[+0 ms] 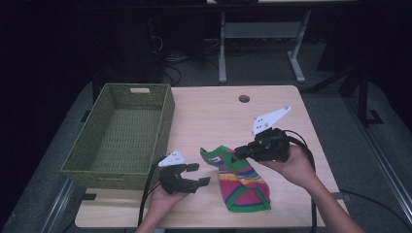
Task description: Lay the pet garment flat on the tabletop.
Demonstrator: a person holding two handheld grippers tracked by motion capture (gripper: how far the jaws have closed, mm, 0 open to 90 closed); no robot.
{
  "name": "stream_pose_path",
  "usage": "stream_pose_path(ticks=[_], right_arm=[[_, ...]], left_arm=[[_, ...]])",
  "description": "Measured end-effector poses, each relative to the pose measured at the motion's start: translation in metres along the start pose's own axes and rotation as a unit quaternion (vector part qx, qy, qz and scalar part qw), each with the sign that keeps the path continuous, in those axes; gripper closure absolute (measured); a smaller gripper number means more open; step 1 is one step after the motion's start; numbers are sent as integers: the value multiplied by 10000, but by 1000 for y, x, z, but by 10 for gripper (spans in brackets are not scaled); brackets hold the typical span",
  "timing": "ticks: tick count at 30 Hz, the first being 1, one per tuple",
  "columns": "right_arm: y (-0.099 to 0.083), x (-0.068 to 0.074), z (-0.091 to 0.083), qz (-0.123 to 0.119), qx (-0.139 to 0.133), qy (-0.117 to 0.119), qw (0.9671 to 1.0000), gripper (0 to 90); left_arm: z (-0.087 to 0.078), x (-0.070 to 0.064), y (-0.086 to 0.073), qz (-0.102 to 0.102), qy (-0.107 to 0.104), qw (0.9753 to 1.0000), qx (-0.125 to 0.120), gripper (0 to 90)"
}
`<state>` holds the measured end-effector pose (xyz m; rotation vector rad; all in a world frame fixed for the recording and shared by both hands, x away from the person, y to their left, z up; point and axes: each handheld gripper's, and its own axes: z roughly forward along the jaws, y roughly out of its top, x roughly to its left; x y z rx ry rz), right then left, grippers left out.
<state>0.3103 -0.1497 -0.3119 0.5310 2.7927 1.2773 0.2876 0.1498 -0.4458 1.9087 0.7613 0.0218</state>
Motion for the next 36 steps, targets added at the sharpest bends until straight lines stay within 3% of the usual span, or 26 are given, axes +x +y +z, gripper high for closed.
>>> stream_pose_path(ticks=[7, 22, 26, 32, 36], right_arm=[[1, 2, -7, -77, 11, -2, 10000, 842], [3, 7, -20, -129, -88, 52, 9999, 842], [0, 3, -22, -77, -77, 9, 9999, 842], [-9, -7, -25, 107, -79, -62, 9999, 842], [-15, -12, -27, 183, -25, -169, 9997, 842]], left_arm=[[10, 6, 4, -16, -52, 9998, -168, 225], [31, 13, 16, 269, -323, 9987, -294, 191], [32, 11, 17, 440, -463, 9970, -431, 398], [28, 7, 18, 636, -462, 9951, -593, 715], [25, 6, 20, 703, -408, 9949, -593, 795]])
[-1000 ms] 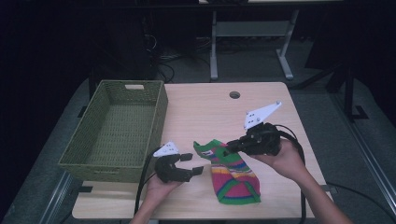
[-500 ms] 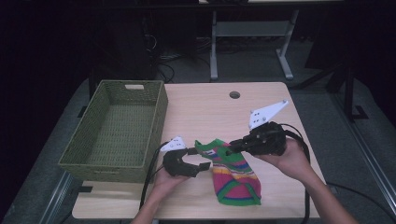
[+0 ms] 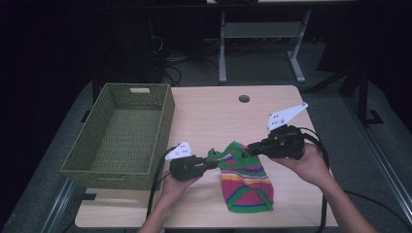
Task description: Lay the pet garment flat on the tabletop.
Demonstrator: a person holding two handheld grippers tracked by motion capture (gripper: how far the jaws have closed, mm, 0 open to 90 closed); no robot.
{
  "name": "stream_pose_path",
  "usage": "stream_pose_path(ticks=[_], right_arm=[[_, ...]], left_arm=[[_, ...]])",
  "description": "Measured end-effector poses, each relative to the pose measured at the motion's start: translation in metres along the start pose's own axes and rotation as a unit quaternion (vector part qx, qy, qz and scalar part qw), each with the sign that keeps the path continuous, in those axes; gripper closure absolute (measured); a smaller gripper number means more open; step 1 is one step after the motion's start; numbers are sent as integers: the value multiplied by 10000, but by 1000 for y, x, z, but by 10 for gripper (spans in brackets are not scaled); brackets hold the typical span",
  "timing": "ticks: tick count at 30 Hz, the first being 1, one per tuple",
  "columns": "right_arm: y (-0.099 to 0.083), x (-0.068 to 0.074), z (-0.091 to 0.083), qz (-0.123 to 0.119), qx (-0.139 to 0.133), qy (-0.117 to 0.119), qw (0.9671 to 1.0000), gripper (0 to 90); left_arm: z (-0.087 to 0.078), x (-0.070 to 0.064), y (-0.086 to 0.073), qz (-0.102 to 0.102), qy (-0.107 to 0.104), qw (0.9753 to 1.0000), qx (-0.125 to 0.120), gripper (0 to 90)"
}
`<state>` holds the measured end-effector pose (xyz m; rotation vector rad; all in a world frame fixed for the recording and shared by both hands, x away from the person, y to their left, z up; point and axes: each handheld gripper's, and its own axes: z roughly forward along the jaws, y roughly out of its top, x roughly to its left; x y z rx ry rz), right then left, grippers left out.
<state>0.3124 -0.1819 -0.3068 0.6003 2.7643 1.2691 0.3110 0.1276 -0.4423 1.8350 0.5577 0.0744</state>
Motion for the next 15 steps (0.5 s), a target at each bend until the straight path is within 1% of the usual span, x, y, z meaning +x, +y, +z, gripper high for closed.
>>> stream_pose_path(ticks=[2, 3, 4, 6, 7, 10, 12, 13, 15], right_arm=[[-3, -2, -1, 38, 47, -80, 9999, 843], [-5, -4, -1, 55, 84, -139, 9999, 842], [-6, -5, -1, 89, 99, -151, 9998, 842], [-10, -8, 0, 123, 114, -187, 9997, 843], [-11, -9, 0, 143, 137, -213, 9996, 843], [-15, -11, 0, 213, 131, -235, 9994, 843], [-17, -13, 0, 247, 138, -238, 9993, 843], [-21, -16, 2, 303, 143, -246, 9991, 843], [-23, -18, 2, 335, 160, -250, 9990, 843]], left_arm=[[-1, -1, 3, 0, -10, 10000, 32, 809], [-2, -1, 4, 3, 18, 10000, 38, 815], [-2, -2, 6, 14, 55, 10000, 48, 817], [-3, -2, 7, 22, 60, 10000, 59, 819], [-4, -3, 10, 52, 103, 9999, 70, 825], [-5, -4, 14, 41, 130, 9999, 50, 833], [-5, -4, 15, 44, 94, 9999, 54, 845], [-4, -5, 16, 95, 114, 9998, 128, 848], [-3, -5, 17, 95, 114, 9998, 113, 851]])
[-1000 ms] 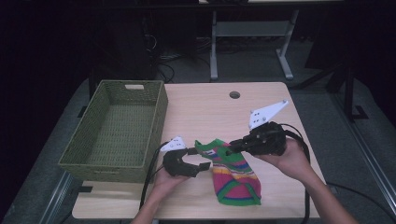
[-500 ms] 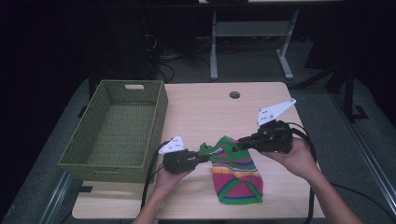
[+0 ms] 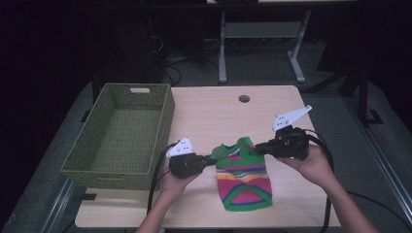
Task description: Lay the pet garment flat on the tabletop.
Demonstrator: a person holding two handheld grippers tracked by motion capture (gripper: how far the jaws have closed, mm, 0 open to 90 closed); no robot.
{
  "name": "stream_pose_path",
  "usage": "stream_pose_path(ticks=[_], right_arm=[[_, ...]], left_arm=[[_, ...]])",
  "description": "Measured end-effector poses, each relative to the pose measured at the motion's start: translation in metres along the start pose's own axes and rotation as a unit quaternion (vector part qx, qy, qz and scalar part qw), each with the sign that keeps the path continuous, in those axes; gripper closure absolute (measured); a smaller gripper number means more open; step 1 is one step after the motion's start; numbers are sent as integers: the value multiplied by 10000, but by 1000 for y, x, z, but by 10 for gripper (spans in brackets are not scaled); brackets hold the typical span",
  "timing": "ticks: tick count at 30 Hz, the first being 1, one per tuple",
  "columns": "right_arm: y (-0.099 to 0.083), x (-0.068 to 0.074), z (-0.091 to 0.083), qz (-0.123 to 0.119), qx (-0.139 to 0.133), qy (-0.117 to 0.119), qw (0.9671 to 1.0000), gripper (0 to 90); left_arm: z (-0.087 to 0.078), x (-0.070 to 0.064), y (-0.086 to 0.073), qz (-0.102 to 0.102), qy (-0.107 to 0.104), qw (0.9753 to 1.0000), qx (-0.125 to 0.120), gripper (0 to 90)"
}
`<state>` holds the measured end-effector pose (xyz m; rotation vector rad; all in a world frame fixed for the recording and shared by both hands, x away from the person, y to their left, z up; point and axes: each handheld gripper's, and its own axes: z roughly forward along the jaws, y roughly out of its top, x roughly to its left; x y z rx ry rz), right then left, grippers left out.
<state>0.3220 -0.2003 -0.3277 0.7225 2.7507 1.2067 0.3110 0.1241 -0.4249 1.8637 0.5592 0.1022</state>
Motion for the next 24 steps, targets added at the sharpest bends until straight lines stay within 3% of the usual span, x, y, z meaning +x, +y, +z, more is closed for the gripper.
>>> stream_pose_path(ticks=[15, 24], right_arm=[[-8, -10, 9, 135, 14, -42, 9999, 843], [-12, -24, 11, 279, -55, -140, 9995, 843]], left_arm=[[-2, 0, 12, -120, 229, 9997, -56, 857], [6, 9, 15, -316, 491, 9983, 13, 858]])
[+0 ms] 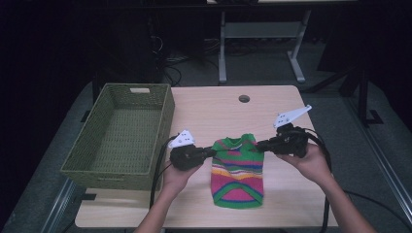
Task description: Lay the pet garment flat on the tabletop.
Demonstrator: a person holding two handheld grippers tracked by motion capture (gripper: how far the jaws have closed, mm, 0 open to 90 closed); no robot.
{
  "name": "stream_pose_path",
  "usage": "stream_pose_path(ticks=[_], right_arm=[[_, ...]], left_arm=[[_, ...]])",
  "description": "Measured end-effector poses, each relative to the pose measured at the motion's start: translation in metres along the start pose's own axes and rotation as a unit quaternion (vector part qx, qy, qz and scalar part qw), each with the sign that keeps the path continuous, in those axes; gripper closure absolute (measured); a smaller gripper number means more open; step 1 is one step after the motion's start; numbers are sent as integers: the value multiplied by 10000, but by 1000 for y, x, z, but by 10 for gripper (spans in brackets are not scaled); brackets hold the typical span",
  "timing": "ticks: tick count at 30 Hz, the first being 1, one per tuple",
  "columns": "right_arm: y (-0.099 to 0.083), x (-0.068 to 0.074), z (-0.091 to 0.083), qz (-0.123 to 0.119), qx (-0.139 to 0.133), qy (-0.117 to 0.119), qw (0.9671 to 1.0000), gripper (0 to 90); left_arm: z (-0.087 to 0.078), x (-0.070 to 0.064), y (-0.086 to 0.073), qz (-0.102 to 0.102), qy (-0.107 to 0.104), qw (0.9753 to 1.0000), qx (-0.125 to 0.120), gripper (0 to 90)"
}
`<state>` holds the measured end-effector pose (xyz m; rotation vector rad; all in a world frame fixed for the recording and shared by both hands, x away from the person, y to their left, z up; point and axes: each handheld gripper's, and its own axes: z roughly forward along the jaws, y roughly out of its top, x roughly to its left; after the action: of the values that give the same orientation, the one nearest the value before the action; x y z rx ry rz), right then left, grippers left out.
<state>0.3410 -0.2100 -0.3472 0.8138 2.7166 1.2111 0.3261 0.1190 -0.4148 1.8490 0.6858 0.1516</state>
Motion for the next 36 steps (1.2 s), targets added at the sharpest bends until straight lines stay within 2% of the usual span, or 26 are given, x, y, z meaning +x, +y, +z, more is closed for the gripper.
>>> stream_pose_path(ticks=[8, 12, 15, 18, 22, 23, 28, 30, 32, 33, 34, 36], right_arm=[[1, -16, 10, 161, 35, -149, 9998, 842], [4, -24, 17, 274, 117, -175, 9994, 841], [4, -27, 20, 305, 114, -171, 9993, 841], [6, -33, 26, 348, 146, -279, 9989, 840], [7, -37, 30, 374, 107, -316, 9987, 840], [8, -40, 33, 405, 114, -356, 9985, 840], [6, -49, 39, 560, 95, -404, 9976, 840], [5, -54, 41, 622, 42, -429, 9971, 839], [6, -61, 45, 702, -64, -541, 9960, 817], [7, -64, 46, 802, -125, -662, 9945, 756], [8, -69, 49, 939, -197, -804, 9921, 686], [8, -79, 53, 1197, -302, -923, 9880, 645]], left_arm=[[11, 6, -4, -121, 282, 9995, 123, 858], [14, 12, -6, -267, 297, 9991, 144, 857], [16, 15, -6, -283, 344, 9989, 178, 857], [18, 19, -6, -339, 441, 9983, 164, 857], [19, 21, -5, -425, 546, 9975, 139, 857], [20, 23, -5, -499, 568, 9971, 120, 857], [22, 25, -2, -499, 638, 9966, 119, 857], [24, 27, -2, -559, 662, 9962, 124, 854], [28, 31, -3, -625, 746, 9951, 193, 793], [28, 31, -3, -625, 746, 9951, 193, 689], [30, 33, -4, -761, 895, 9929, 164, 616], [29, 35, -6, -887, 881, 9921, 138, 505]])
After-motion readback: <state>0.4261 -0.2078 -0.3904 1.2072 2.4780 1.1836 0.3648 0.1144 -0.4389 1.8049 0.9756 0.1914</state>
